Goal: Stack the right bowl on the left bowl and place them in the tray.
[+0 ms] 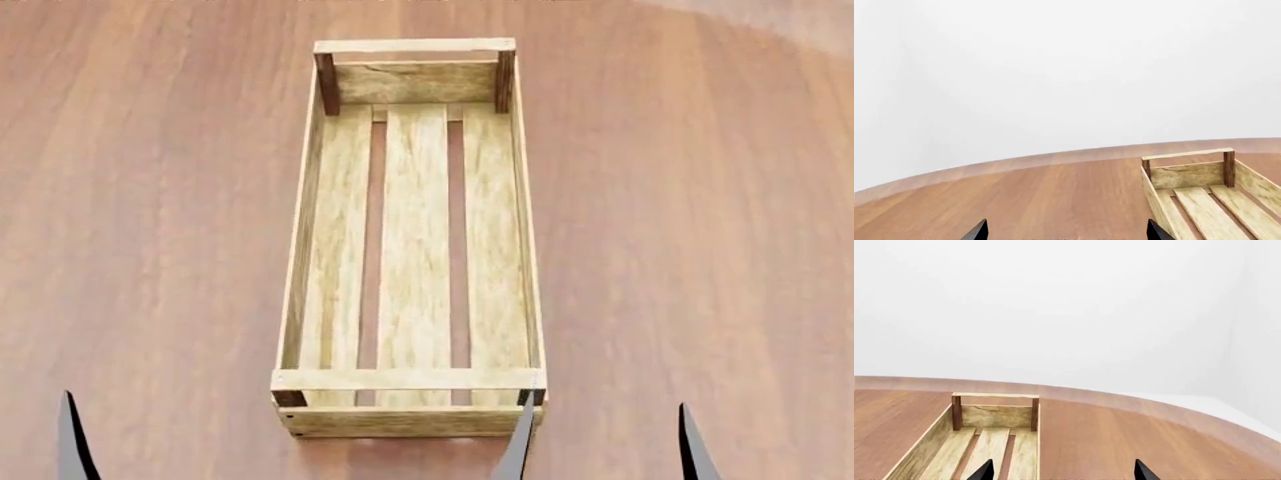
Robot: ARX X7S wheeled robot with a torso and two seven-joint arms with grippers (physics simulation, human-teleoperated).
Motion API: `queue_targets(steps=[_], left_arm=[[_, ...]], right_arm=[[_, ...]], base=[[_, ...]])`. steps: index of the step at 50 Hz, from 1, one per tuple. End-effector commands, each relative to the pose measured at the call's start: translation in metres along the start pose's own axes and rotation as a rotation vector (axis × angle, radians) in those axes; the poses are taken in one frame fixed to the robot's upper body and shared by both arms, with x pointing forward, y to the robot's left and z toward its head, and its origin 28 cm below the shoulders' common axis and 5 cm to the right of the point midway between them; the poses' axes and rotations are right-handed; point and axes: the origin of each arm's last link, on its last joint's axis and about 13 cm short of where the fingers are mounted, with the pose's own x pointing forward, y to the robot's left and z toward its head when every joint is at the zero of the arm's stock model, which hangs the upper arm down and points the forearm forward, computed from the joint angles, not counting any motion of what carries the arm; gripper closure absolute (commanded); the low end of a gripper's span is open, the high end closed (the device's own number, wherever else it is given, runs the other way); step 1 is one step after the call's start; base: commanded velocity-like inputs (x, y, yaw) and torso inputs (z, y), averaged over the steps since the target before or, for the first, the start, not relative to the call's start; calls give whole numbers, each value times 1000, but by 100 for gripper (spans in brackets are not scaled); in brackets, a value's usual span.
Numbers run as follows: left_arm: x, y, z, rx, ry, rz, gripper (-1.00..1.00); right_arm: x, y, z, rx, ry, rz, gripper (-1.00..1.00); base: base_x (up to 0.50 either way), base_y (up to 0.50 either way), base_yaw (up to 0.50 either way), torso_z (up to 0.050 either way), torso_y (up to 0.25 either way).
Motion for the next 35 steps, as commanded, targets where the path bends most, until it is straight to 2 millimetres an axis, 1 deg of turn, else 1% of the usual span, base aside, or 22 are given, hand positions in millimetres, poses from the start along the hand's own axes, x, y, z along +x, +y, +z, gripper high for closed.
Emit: queue_targets(steps=[1, 6, 10, 11, 12, 13, 18, 21, 25, 31, 35], left_arm=[[0, 0, 3, -8, -7, -1, -100], [0, 1, 3, 11, 13, -6, -100], [1, 7, 5, 6, 98, -24, -100], [4, 11, 7, -6, 130, -39, -100], [4, 11, 8, -6, 130, -39, -100], [6, 17, 10, -35, 181, -51, -100], [12, 35, 13, -64, 295, -54, -100], [14, 46, 14, -44, 334, -35, -100], [14, 55, 13, -59, 379, -21, -100], [16, 61, 10, -143, 481, 5, -100], [19, 64, 10, -112, 473, 23, -100]], right_arm=[[1, -1, 0, -6, -9, -3, -100], [0, -1, 0, -3, -6, -3, -100], [1, -2, 2, -5, -7, -5, -100], [1, -3, 2, -5, -5, -8, -100], [1, -3, 2, -5, -5, -8, -100], [2, -3, 1, -3, -2, -10, -100], [1, -2, -2, 4, 10, -6, -100], [1, -2, -4, 7, 17, -3, -100], [1, -1, -5, 7, 21, 2, -100], [0, -1, -7, 0, 30, 3, -100], [0, -1, -6, -3, 32, 3, -100]], base=[[0, 0, 0, 0, 0], [0, 0, 0, 0, 0], [0, 0, 0, 0, 0], [0, 0, 0, 0, 0], [0, 0, 0, 0, 0], [0, 0, 0, 0, 0], [0, 0, 0, 0, 0], [0, 0, 0, 0, 0], [0, 0, 0, 0, 0], [0, 0, 0, 0, 0], [0, 0, 0, 0, 0]])
